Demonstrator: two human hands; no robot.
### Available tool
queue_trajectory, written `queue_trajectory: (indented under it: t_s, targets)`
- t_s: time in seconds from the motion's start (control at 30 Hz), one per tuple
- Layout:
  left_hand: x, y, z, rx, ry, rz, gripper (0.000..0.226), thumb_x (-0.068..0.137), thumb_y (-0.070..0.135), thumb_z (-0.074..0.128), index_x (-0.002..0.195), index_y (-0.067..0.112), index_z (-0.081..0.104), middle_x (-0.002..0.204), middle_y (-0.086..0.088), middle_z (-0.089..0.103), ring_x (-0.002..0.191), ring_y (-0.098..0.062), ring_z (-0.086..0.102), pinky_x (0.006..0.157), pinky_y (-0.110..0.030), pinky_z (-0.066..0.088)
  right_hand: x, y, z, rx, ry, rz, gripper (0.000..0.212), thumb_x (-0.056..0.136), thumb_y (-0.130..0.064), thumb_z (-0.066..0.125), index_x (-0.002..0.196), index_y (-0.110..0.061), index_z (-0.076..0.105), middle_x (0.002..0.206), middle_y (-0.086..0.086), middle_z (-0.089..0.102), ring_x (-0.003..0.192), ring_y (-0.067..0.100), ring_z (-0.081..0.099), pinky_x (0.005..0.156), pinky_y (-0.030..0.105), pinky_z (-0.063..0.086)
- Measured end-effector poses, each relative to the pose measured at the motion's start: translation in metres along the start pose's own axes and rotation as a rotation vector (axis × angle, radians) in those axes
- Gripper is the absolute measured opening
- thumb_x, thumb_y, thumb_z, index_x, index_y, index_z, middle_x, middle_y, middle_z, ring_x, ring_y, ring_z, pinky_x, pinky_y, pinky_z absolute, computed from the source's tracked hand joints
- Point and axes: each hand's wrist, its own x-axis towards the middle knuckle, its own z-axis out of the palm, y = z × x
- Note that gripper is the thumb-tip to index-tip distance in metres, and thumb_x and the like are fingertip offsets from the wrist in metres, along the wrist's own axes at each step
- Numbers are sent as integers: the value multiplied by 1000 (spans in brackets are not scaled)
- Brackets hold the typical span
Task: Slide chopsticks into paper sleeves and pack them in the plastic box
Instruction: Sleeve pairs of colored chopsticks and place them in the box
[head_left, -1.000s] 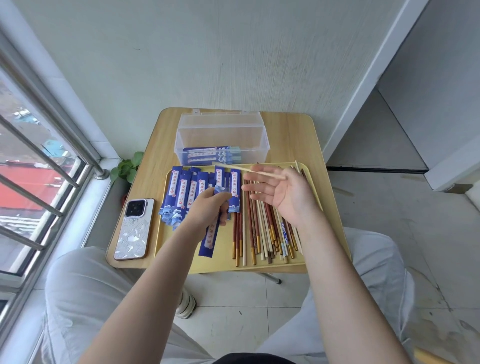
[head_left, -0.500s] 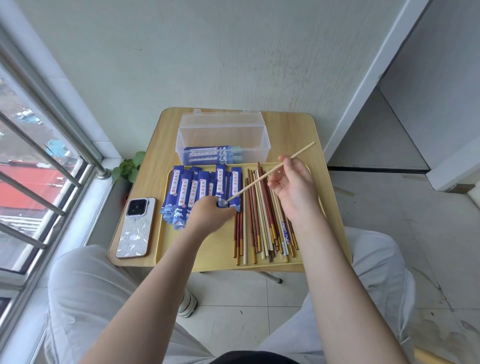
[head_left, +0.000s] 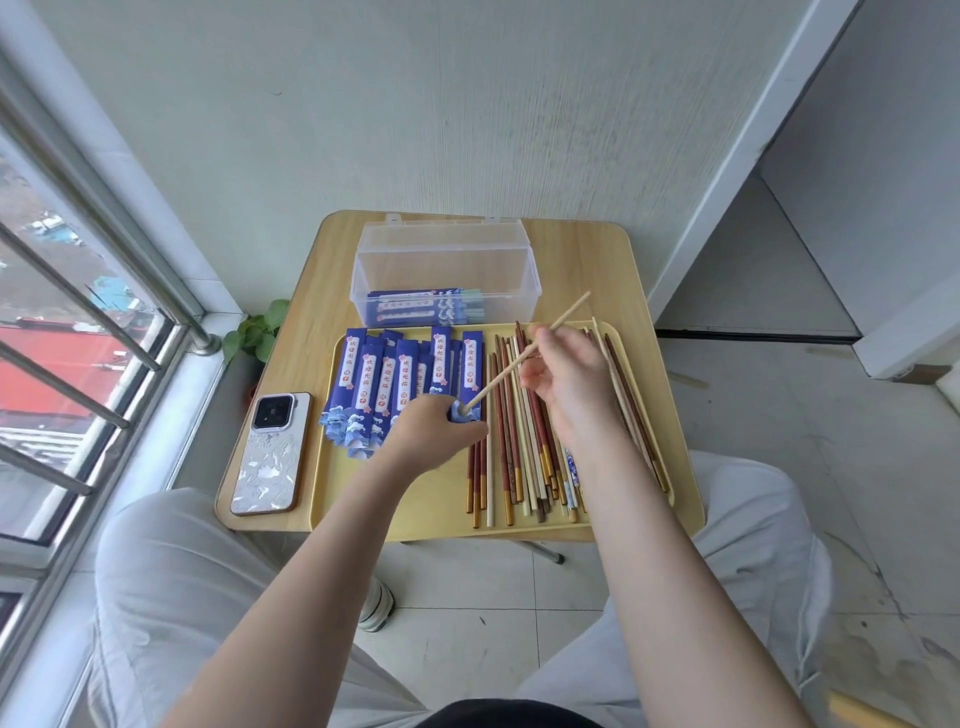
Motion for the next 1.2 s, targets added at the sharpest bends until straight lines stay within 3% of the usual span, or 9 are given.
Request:
queue_trajectory:
  t_s: [0.1,0.2,0.27,0.47,0.63,0.7,0.8,0.93,1.2]
  targets:
    - [-4,7,1,-212,-125,48,23,98,28,60,87,10,50,62,-4,46,46,-15,41,45,-28,44,-3,12,10,-238,-27,0,17,96,-8,64,111,-10,69,82,-1,69,74,15,66,67,26,56]
    - [-7,13,2,-402,-197,29,25,104,34,48,95,12,44,62,-6,44,43,-17,36,43,-28,38,-5,20,15,-371,-69,-65,60,91,-7,69,143,-24,46,86,6,72,82,16,70,75,14,52]
    - [-8,13,3,-433,-198,25,23,106,34,42,97,13,44,64,-8,42,44,-17,36,43,-27,36,-6,22,15,-469,-111,-111,75,89,-7,71,149,-33,34,85,9,72,81,13,70,70,2,44]
    - [-7,0,10,-514,-136,-96,23,106,28,41,91,12,45,63,-6,43,45,-17,36,43,-26,34,2,23,12,-659,-124,-97,47,102,-15,50,145,-32,43,87,1,72,76,18,70,72,39,59]
    - [2,-17,21,-477,79,-256,25,104,24,39,95,7,54,74,-12,61,39,-18,45,42,-27,40,-6,40,11,-1416,-160,-20,12,98,-15,55,100,-12,66,88,3,66,76,22,65,73,39,60]
    - [3,-20,25,-418,106,-263,26,105,26,38,99,9,57,82,-12,67,39,-19,49,41,-27,43,-12,48,15,-1569,-212,95,9,96,-14,58,98,-10,66,88,4,65,77,24,65,69,35,57]
    - [4,-23,28,-353,123,-257,26,104,26,39,96,10,56,81,-12,65,40,-20,53,42,-27,44,-19,54,23,-1648,-247,135,13,98,-17,58,107,-8,63,97,6,65,86,27,66,64,32,51]
    - [7,-28,29,-346,142,-258,25,104,28,40,97,11,58,90,-17,69,40,-21,55,43,-27,44,-22,58,33,-1672,-250,150,18,99,-12,57,115,-7,61,108,9,64,98,28,65,75,34,55]
    - [9,-32,26,-382,105,-250,26,103,28,41,97,11,59,93,-13,71,41,-22,56,48,-30,48,-18,67,34,-1398,-135,285,34,96,-31,66,120,-9,58,107,8,64,97,25,66,81,34,59]
